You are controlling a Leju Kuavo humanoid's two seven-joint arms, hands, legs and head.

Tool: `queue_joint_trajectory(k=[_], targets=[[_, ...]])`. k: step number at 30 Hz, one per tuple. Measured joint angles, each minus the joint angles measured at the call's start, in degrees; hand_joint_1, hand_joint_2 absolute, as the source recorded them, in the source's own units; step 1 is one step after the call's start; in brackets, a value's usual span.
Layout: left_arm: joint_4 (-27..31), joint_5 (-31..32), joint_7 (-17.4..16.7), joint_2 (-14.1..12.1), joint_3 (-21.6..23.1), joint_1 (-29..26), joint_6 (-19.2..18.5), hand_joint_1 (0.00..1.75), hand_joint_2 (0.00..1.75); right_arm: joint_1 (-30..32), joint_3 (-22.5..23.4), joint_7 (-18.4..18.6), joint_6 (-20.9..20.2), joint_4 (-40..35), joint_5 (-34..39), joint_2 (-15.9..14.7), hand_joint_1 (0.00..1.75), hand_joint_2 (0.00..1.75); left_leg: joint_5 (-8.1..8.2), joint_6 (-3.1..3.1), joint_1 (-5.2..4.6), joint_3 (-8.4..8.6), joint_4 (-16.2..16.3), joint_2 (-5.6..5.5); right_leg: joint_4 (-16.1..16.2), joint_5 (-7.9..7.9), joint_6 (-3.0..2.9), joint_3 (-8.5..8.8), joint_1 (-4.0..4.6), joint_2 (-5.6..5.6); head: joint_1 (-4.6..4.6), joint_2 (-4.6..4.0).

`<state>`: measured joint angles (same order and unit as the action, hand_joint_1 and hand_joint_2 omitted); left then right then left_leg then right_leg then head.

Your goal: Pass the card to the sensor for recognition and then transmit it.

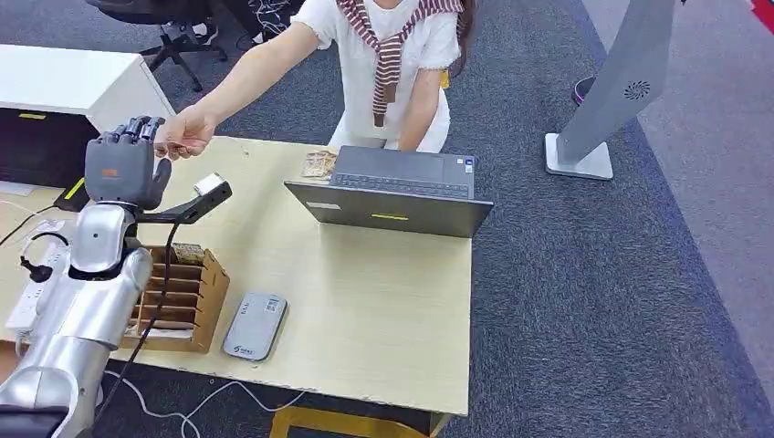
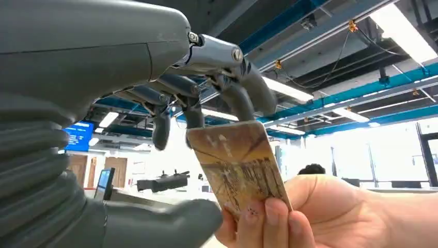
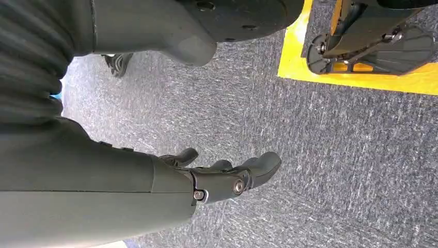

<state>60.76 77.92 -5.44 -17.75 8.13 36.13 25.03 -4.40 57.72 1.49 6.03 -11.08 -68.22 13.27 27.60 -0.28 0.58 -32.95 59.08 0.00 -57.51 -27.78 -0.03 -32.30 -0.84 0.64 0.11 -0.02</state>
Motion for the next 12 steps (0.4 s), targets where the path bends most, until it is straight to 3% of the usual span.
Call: queue_joint_trajectory(k=[7, 10, 12], targets=[[0.0, -1.61, 0.11, 0.0, 0.0, -0.05, 1.07, 0.0, 1.75, 0.0, -0.02, 0.0, 0.02, 0.0, 0.19, 0.0, 0.0, 1.75, 0.0, 0.0, 0.0, 0.0, 0.0, 0.0, 0.0, 0.01, 0.0, 0.01, 0.0, 0.0, 0.0, 0.02], [0.83, -4.97, 1.86, -0.02, 0.0, -1.45, 2.5, 0.0, 1.75, 0.01, -0.02, 0.02, 0.13, 0.0, 0.79, 0.0, 0.0, 1.75, 0.0, 0.0, -0.01, -0.02, -0.01, 0.0, -0.01, 0.0, 0.0, 0.04, 0.0, 0.01, 0.0, 0.02], [4.88, -9.39, 4.43, -0.32, -0.2, -5.16, 5.28, 0.0, 1.75, 0.06, -0.02, 0.0, 0.22, 0.0, 1.07, 0.0, 0.0, 1.75, 0.01, 0.0, -0.01, -0.02, -0.02, 0.06, -0.01, 0.0, 0.0, 0.04, -0.01, 0.09, -0.02, 0.02]])
